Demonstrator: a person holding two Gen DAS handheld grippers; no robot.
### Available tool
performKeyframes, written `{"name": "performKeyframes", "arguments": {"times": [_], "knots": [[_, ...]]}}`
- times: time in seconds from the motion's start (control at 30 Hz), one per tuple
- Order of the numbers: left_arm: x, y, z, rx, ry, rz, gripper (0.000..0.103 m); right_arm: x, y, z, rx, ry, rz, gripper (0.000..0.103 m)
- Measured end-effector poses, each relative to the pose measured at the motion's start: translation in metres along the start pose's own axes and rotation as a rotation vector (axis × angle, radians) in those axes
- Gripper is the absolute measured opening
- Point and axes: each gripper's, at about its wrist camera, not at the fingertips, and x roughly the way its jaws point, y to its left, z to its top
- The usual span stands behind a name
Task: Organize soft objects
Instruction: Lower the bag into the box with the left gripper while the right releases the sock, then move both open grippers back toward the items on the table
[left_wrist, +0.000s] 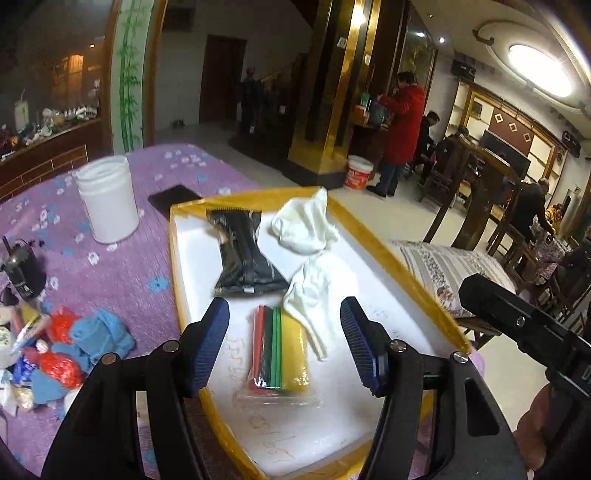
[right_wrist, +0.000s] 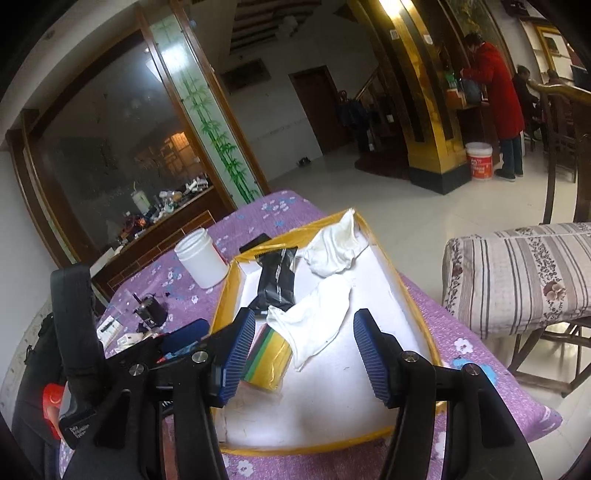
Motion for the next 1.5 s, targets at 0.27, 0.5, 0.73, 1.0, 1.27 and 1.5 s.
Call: {"name": "performKeyframes", "arguments": {"times": [0.27, 0.5, 0.73, 1.0, 1.27, 1.5], "knots": [[-0.025, 0.001, 0.003, 0.007, -0.004, -0.039, 0.065, -0.021, 0.007, 0.000, 0.010, -0.049, 0.024, 0.059], [-0.047, 0.007, -0.007, 0.008, -0.007, -0.076, 0.067, -0.023, 0.029, -0.005, -0.016, -0.051, 0.053, 0.059], [-0.075, 0.040, -0.023, -0.020, -0.038, -0.029, 0.067, -0.007, 0.054, -0.020, -0.054, -0.006, 0.086, 0.059], [-0.110, 0.110, -0.042, -0.119, -0.077, 0.097, 0.067, 0.017, 0.098, -0.043, -0.147, 0.057, 0.128, 0.059], [-0.151, 0.187, -0.068, -0.257, -0.132, 0.259, 0.067, 0.051, 0.162, -0.091, -0.306, 0.180, 0.209, 0.059], [-0.166, 0.254, -0.091, -0.437, -0.116, 0.346, 0.067, 0.071, 0.194, -0.123, -0.441, 0.217, 0.242, 0.058]]}}
